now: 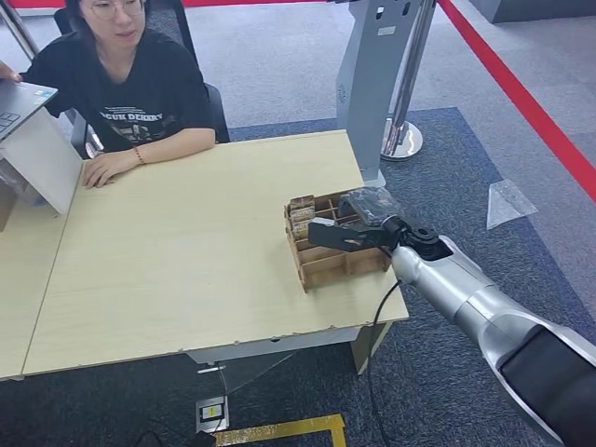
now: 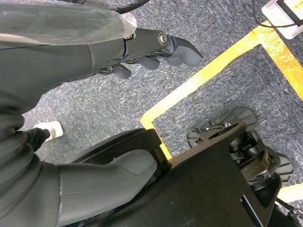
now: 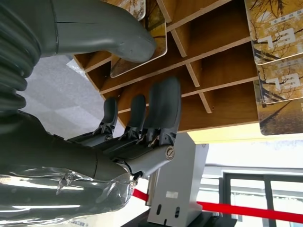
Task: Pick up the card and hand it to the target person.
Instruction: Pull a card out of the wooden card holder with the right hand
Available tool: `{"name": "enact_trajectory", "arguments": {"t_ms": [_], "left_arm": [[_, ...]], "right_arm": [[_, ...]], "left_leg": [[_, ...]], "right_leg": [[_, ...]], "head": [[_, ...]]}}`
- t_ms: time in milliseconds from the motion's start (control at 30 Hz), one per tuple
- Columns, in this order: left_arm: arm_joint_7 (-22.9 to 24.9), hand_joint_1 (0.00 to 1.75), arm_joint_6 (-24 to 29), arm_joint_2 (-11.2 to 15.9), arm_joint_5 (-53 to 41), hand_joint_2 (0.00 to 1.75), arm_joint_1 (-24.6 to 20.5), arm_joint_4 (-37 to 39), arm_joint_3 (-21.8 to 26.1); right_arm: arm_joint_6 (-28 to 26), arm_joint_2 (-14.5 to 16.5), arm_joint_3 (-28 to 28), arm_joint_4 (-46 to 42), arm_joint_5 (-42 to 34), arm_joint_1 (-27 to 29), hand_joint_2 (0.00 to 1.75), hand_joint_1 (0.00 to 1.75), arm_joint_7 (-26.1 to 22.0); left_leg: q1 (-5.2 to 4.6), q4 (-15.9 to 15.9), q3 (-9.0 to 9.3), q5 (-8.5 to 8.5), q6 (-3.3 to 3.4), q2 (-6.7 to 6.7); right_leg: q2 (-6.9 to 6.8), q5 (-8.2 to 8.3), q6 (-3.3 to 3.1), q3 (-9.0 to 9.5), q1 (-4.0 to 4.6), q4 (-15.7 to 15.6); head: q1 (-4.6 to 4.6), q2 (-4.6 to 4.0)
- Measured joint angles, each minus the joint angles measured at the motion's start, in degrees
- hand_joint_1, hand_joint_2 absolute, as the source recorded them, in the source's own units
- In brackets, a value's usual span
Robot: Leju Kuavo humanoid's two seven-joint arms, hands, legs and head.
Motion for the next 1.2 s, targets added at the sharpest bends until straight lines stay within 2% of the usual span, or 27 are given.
{"name": "enact_trajectory", "arguments": {"t_ms": [600, 867, 900, 1033, 1200], "left_arm": [[-0.01, 0.00, 0.03, 0.07, 0.06, 1.75, 0.01, 0.00, 0.00], [-0.05, 0.00, 0.04, 0.08, 0.14, 1.75, 0.02, 0.00, 0.00], [-0.08, 0.00, 0.04, 0.08, 0.14, 1.75, 0.03, 0.00, 0.00], [-0.22, 0.00, 0.04, 0.08, 0.14, 1.75, 0.03, 0.00, 0.00], [-0.26, 0.00, 0.04, 0.08, 0.14, 1.75, 0.03, 0.00, 0.00]], "right_arm": [[0.51, 0.00, 0.08, 0.21, -0.01, 0.02, 1.75, 0.99, -0.12], [0.59, 0.00, 0.22, 0.40, 0.13, 0.04, 1.75, 1.06, -0.12], [0.60, 0.00, 0.25, 0.42, 0.15, 0.04, 1.75, 1.09, -0.12], [0.62, 0.00, 0.53, 0.63, 0.18, 0.05, 1.75, 1.66, -0.12], [0.58, 0.00, 0.86, 0.84, 0.22, 0.06, 1.75, 1.75, -0.12]], "left_leg": [[0.00, 0.00, 0.00, 0.00, 0.00, 0.00], [0.00, 0.00, 0.00, 0.00, 0.00, 0.00], [0.00, 0.00, 0.00, 0.00, 0.00, 0.00], [0.00, 0.00, 0.01, 0.00, 0.00, 0.00], [0.00, 0.00, 0.04, 0.00, 0.00, 0.01]], "right_leg": [[0.00, 0.00, 0.00, 0.00, 0.00, 0.00], [0.00, 0.00, 0.00, 0.00, 0.00, 0.00], [0.00, 0.00, 0.00, 0.00, 0.00, 0.00], [0.00, 0.00, 0.00, 0.00, 0.00, 0.00], [0.02, 0.00, 0.00, 0.01, 0.00, 0.00]], "head": [[-0.01, 0.00], [0.00, 0.00], [-0.01, 0.00], [-0.01, -0.01], [-0.01, 0.00]]}}
